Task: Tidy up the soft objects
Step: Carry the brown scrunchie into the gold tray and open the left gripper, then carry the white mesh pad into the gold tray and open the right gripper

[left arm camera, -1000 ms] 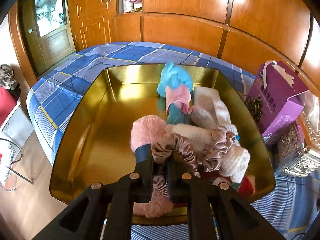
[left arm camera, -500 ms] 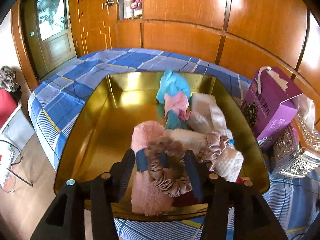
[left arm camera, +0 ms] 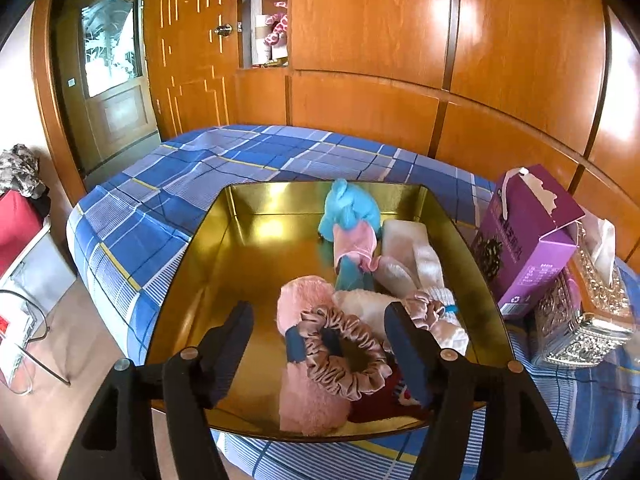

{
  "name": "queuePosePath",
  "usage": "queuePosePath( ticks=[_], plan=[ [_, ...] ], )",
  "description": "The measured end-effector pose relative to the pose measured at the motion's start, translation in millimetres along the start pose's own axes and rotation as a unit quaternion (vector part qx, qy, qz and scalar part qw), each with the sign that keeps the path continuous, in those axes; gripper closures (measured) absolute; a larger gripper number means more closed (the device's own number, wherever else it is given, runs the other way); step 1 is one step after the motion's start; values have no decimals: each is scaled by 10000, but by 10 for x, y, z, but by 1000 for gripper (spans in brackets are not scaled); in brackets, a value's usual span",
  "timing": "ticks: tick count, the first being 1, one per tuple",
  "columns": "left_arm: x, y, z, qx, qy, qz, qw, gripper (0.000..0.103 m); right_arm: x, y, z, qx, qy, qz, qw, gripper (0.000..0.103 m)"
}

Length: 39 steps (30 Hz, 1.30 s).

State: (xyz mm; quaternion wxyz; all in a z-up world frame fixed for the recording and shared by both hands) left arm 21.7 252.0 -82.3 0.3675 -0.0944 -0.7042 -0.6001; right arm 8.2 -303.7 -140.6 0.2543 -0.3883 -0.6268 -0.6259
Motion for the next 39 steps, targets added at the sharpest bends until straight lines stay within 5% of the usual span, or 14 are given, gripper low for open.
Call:
queuePosePath(
  ticks=[6, 12, 17, 22, 26, 32, 39],
  plan=[
    [1, 30, 69, 103, -7, 12, 9999, 30, 335, 375, 126, 86, 194, -496, 9985, 60],
    [49, 96, 215, 173, 9, -37, 9998, 30, 491, 1122, 530, 342, 827, -738, 9933, 60],
    [113, 133, 373, 339, 85, -150, 9993, 29, 740, 1783, 1326, 750, 1515, -1029, 9802, 60],
    [103, 118, 476, 481, 124, -175, 9986, 28, 1041, 2109, 2434, 1271, 2538, -1051, 9531, 60],
    [121, 136, 548, 605, 120, -224, 9978, 26, 1141, 1926, 3430, 1738, 3449, -618, 9203, 60],
    [150, 181, 754, 848, 268, -360, 9954, 23, 876, 1236, 4652, 2807, 3676, 97, 8866, 60],
    [83, 158, 799, 895, 271, -287, 9952, 23, 387, 697, 5221, 3368, 3265, 508, 8817, 58]
  ],
)
Point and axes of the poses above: each gripper's, at about its wrist camera, not at the fingertips, and x roughly against the way its jaws point, z to its left, y to its top, the point moved 4 cm from there along -x, roughly the way its jaws point, and after that the axes turned 4 degrees about -z, right-handed, at the moved point
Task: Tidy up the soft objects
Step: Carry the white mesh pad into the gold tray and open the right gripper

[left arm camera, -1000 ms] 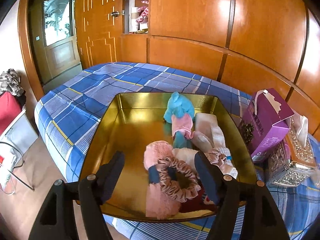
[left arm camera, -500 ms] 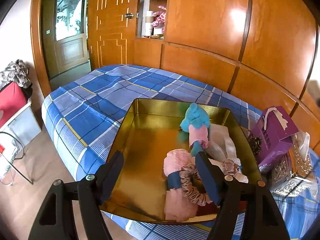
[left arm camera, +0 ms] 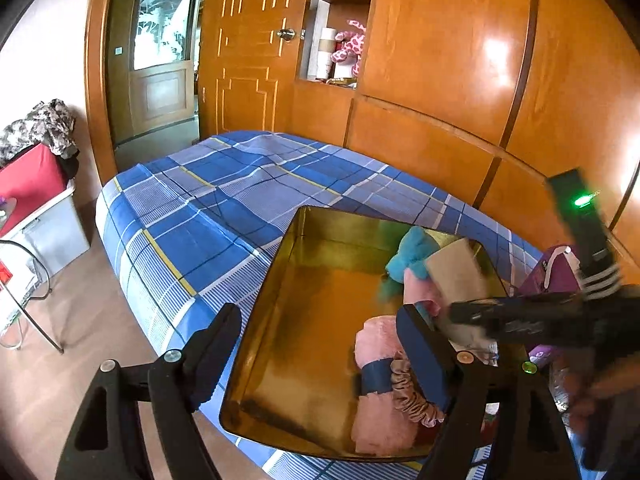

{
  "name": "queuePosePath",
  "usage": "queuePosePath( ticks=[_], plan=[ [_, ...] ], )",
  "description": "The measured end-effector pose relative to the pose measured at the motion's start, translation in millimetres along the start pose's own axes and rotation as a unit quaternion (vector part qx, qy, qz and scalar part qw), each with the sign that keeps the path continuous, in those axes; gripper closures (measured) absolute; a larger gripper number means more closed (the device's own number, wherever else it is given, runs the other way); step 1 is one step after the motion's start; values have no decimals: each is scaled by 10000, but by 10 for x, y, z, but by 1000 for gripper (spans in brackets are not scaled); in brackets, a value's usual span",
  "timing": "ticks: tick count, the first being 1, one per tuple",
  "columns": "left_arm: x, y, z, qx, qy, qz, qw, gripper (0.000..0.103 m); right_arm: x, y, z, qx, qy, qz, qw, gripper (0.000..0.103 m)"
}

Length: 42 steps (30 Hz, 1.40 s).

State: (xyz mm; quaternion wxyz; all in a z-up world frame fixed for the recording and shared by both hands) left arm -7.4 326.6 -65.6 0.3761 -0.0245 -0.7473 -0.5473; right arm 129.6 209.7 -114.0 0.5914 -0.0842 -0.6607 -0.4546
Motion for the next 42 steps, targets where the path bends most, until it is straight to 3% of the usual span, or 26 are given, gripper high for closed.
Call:
queuePosePath(
  ticks=[5, 10, 19, 29, 34, 42],
  plan=[
    [3, -28, -40, -17, -51, 33, 10000, 23, -38, -115, 9, -98, 119, 27, 9999, 53],
    [43, -25, -102, -83, -104, -13, 9999, 23, 197, -98, -11, -176, 114, -388, 9990, 32],
    [212, 32, -269, -286, -208, -219, 9991, 23, 779, -189, -66, -239, -413, -1231, 9912, 32],
    [480, 42, -625, -680, -570, -438, 9951, 22, 1588, -757, -466, -501, -1018, -2107, 9709, 32],
    [593, 18, -859, -958, -764, -468, 9914, 22, 1909, -1118, -837, -1019, -1289, -2359, 9578, 32],
    [799, 2, -1347, -1538, -1112, -603, 9800, 20, 2208, -1730, -1442, -1803, -1815, -2370, 9372, 32]
  ],
)
Point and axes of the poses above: each gripper's, at about its wrist camera, not at the fingertips, and x roughly against the way its jaws point, z to its left, y to its top, the point moved 4 cm from there along -x, roughly the way its jaws point, and after that the axes turned 4 degrees about -z, right-handed, at the moved point
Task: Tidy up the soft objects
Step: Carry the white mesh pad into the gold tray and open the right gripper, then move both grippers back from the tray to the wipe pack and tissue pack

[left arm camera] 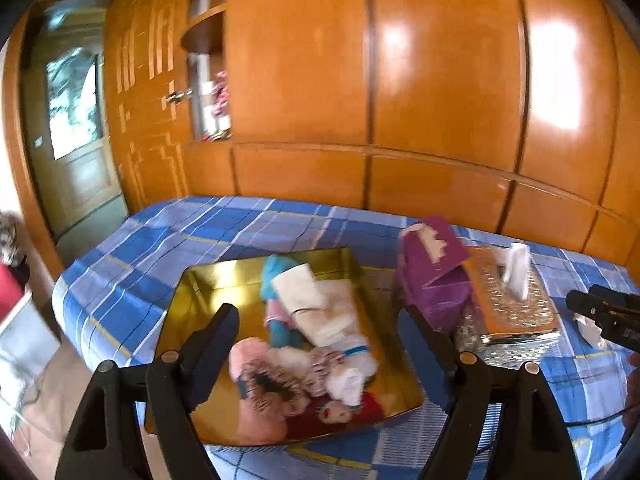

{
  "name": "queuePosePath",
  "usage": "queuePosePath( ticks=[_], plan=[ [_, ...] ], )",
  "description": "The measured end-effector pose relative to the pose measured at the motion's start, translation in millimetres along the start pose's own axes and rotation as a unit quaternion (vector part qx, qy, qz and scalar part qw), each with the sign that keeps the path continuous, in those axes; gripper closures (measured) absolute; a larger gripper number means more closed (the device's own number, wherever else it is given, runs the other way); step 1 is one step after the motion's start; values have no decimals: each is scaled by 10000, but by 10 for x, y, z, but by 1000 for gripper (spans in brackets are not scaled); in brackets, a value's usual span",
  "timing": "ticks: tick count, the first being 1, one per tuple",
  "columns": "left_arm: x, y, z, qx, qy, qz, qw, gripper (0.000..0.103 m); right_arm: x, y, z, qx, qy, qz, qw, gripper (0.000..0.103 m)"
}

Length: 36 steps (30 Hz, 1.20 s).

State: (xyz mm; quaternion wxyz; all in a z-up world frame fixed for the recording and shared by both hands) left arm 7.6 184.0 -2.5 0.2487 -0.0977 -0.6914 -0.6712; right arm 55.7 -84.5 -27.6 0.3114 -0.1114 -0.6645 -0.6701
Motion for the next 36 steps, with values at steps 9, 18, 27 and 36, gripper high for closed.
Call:
queuePosePath(
  ticks=[9, 18, 27, 36],
  plan=[
    [45, 222, -644, -613, -548, -195, 9964, 20, 231, -399, -990, -574, -881, 220, 9942, 32],
    [59, 307, -1388, -1111, -1252, -176, 9857, 19, 529, -634, -1686, -1012, -1541, 290, 9824, 32],
    [78, 245, -2201, -1702, -1908, -46, 9667, 19, 759, -1088, -2119, -1509, -1968, 505, 9674, 32],
    [-18, -14, -2849, -2171, -2275, 322, 9487, 19, 666, -1390, -2322, -1890, -2166, 884, 9537, 32]
  ],
)
Point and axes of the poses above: each gripper's, at about its wrist camera, not at the fingertips, and x roughly against the way its jaws point, z to its left, y to its top, the point moved 4 cm from there along -x, roughly the way its jaws point, and after that the axes turned 4 degrees about -z, right-handed, at the moved point
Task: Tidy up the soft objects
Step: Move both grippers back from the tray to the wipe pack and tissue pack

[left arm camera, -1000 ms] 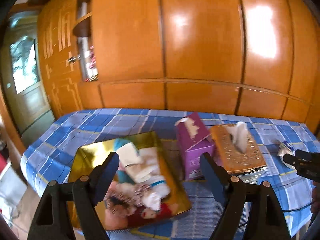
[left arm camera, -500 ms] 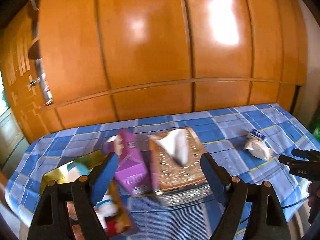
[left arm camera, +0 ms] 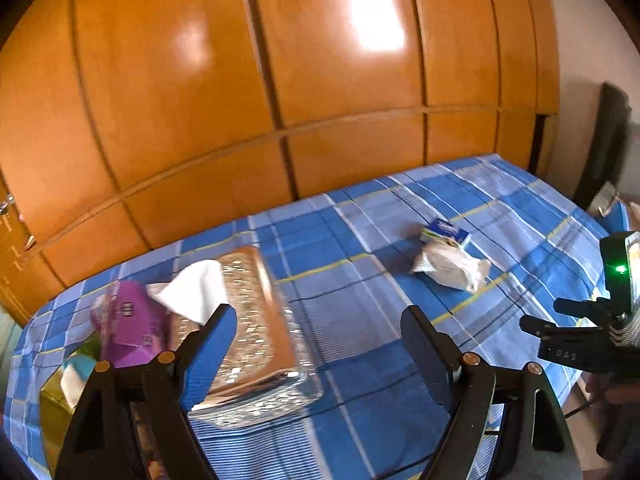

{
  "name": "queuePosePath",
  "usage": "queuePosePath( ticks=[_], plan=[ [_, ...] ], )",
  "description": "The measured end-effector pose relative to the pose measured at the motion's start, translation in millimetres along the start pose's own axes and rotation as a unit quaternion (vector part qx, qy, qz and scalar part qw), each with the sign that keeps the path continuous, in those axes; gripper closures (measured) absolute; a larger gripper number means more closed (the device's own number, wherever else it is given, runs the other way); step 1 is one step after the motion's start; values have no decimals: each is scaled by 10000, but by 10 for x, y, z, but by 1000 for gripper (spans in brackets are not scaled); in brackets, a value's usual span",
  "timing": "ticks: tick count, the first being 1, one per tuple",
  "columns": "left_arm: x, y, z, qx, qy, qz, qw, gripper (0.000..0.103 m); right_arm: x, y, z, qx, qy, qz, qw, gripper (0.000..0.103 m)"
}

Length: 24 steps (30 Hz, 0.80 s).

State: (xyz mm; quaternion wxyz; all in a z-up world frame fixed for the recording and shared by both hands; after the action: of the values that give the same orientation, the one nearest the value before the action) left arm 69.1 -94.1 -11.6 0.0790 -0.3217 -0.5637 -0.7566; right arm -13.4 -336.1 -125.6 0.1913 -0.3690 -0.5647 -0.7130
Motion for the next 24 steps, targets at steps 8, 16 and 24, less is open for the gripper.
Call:
queuePosePath(
  ticks=[8, 16, 24],
  plan=[
    [-247, 123, -353, -251, -296, 81, 9992, 18, -123, -83, -80, -54, -101, 131, 9998, 32],
    [-573, 142, -627, -339, -517, 341, 9975, 19, -250, -176, -162, -134, -140, 313, 9993, 32],
    [-981, 112, -805, -54, -887, 881, 9921, 19, -308, -227, -148, -13, -213, 325, 9992, 32]
  ],
)
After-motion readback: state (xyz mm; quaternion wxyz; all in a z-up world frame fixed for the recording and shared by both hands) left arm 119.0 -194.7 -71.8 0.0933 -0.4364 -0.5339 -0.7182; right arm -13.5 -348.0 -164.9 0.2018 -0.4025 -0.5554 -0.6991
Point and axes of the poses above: each gripper's, at about its wrist camera, not at the fingertips, and x roughly against the way its jaws point, z to its left, y to its top, the point moved 4 cm from there along -x, roughly the way its jaws point, and after that the axes turned 4 degrees about -z, right-handed, at the moved point
